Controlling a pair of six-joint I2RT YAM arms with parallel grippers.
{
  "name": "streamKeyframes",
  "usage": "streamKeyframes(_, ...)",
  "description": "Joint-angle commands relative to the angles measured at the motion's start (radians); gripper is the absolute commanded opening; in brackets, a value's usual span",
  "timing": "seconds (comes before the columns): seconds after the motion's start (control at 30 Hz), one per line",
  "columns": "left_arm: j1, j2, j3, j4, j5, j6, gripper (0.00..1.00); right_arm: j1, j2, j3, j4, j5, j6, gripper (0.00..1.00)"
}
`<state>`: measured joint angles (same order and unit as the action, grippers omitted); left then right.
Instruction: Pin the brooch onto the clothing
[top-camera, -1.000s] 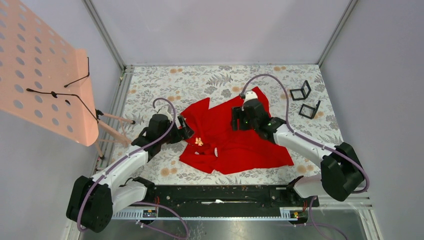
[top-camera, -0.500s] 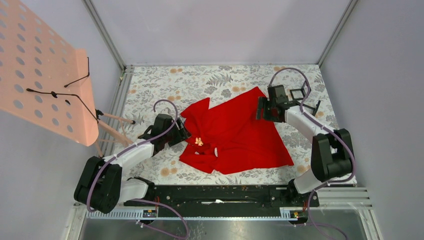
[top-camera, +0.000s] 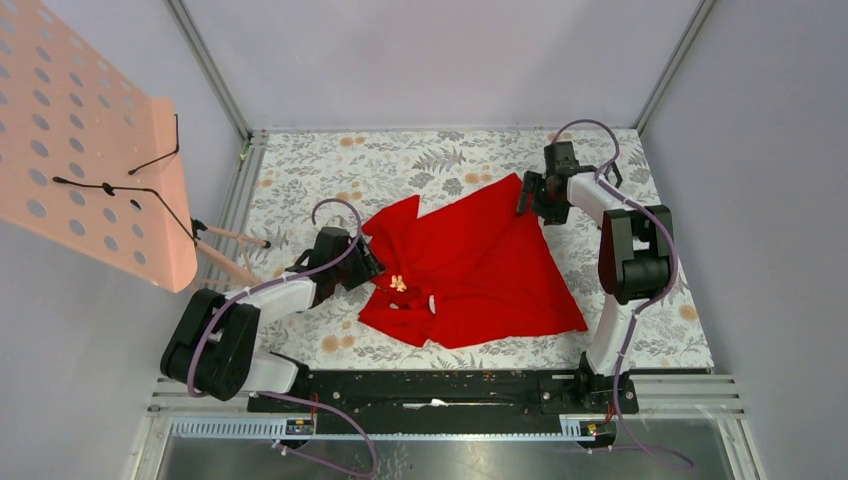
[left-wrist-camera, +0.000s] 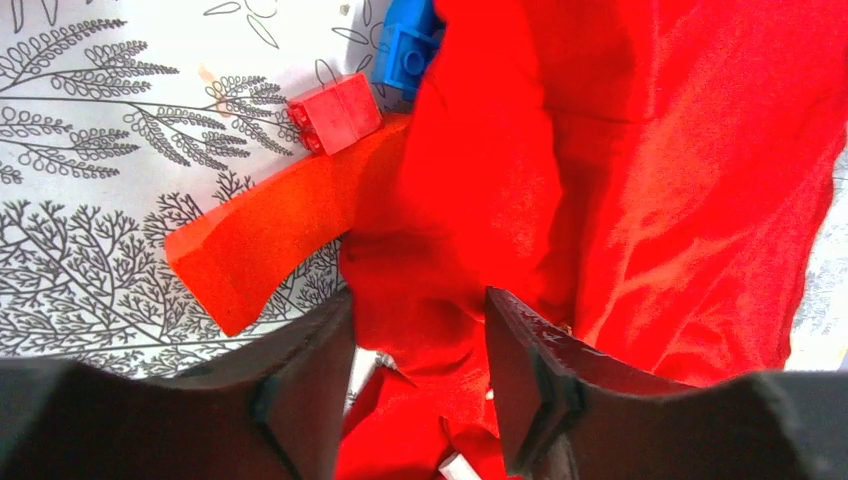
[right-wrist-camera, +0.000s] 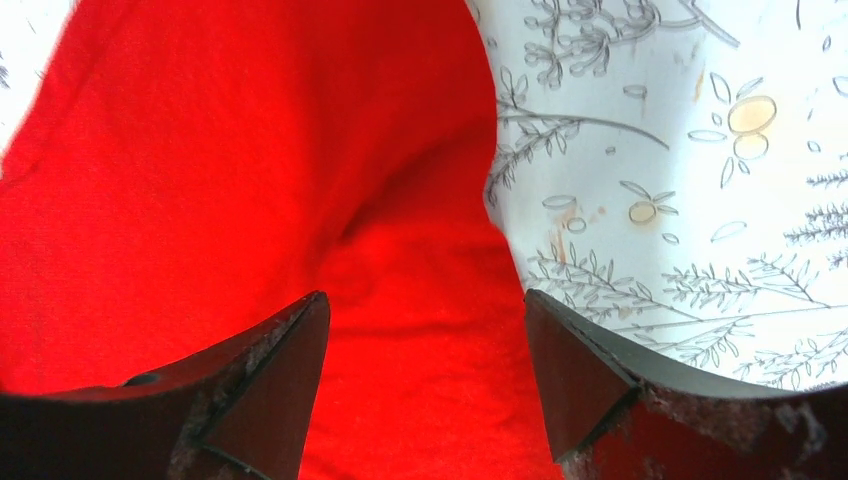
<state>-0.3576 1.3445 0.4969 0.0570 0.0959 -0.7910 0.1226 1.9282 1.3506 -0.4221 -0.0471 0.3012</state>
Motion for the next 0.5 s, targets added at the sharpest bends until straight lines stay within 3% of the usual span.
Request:
streamKeyframes(0.0,0.006,0.041,0.022,0.088,0.026,-0.01,0.49,-0.006,0.056,0.115,-0.063,-0.028,0.043,0.77)
streamKeyframes(0.13,0.006,0.04,0.023,0.104,0.036,-0.003,0.27,-0.005,0.104,0.175,-0.112,-0.041,0.063,0.76)
streamKeyframes(0.33,0.006,-0.001,0.049,0.068,0.014,0.035,0.02,-0.004,0.133,0.225,-0.153,-0.028,0.079,0.76)
streamKeyframes(0.47,0.023,-0.061,0.078,0.011,-0.027,0.069,0.0,-0.004,0.131,0.225,-0.171,-0.038,0.075,0.75)
